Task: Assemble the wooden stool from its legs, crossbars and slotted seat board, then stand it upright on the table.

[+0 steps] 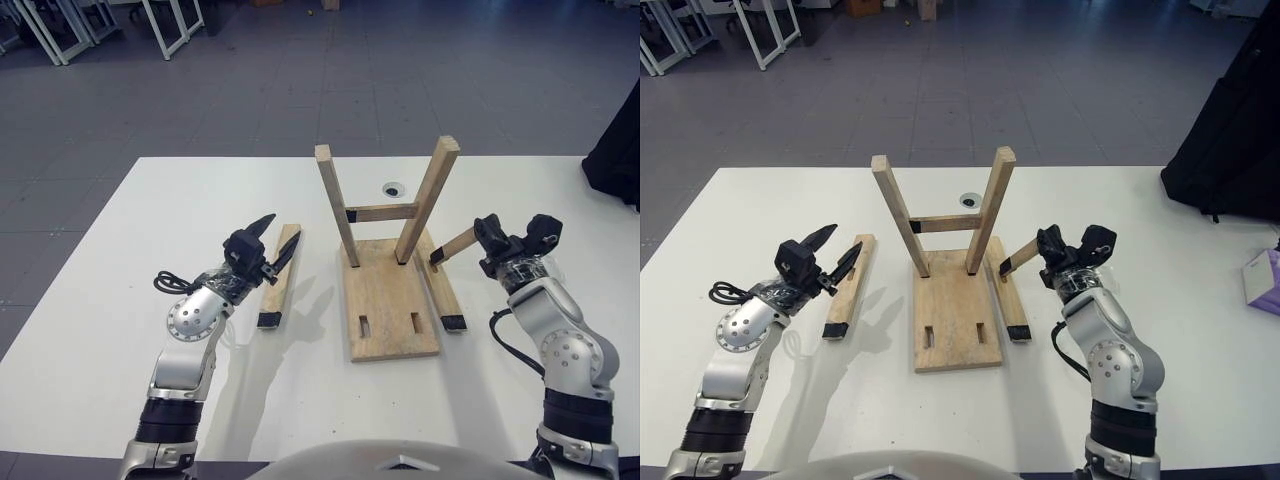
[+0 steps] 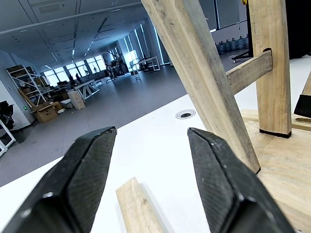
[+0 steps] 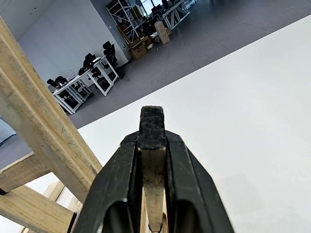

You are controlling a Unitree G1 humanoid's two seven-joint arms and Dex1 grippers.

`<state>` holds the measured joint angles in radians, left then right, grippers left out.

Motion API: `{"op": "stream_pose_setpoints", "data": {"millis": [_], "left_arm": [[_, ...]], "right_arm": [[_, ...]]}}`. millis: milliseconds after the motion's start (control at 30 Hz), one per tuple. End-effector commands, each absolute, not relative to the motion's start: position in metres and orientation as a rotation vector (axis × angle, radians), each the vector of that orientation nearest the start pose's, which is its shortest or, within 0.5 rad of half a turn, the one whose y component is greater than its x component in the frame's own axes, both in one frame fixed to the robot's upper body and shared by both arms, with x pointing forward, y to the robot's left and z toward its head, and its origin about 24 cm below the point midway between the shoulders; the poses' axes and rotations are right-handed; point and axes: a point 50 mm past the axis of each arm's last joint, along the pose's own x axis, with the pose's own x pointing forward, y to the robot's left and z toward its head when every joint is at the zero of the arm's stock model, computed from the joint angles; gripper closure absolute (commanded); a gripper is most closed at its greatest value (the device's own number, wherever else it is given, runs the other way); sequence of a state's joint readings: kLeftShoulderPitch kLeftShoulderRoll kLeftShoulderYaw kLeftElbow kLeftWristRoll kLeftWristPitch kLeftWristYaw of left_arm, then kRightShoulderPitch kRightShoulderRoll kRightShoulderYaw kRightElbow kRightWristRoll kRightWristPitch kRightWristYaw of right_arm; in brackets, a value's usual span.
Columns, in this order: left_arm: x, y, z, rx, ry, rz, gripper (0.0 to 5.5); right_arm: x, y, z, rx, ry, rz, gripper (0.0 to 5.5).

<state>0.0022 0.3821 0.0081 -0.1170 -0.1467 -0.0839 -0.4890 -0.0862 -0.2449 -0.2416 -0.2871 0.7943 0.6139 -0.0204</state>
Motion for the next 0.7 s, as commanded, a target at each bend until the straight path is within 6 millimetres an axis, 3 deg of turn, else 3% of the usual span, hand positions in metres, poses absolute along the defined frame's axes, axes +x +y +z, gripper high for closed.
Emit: {"op": "stream_pose_setpoints", "data": {"millis": [33, 533, 700], "left_arm": [[0.245, 0.189, 0.081, 0.29, -0.116, -0.509, 2.81], [0.241, 0.19, 0.074, 0.323, -0.088, -0.503, 2.81], [0.239, 0.192, 0.072, 0.327, -0.082, -0.494, 2.81]], "right_arm": [[0.256, -0.201, 0.09, 0.468, 0.207, 0.124, 5.08], [0.241, -0.2, 0.062, 0.284, 0.398, 0.059, 5.08], [0.237, -0.203, 0.056, 0.142, 0.473, 0.079, 5.08]]}}
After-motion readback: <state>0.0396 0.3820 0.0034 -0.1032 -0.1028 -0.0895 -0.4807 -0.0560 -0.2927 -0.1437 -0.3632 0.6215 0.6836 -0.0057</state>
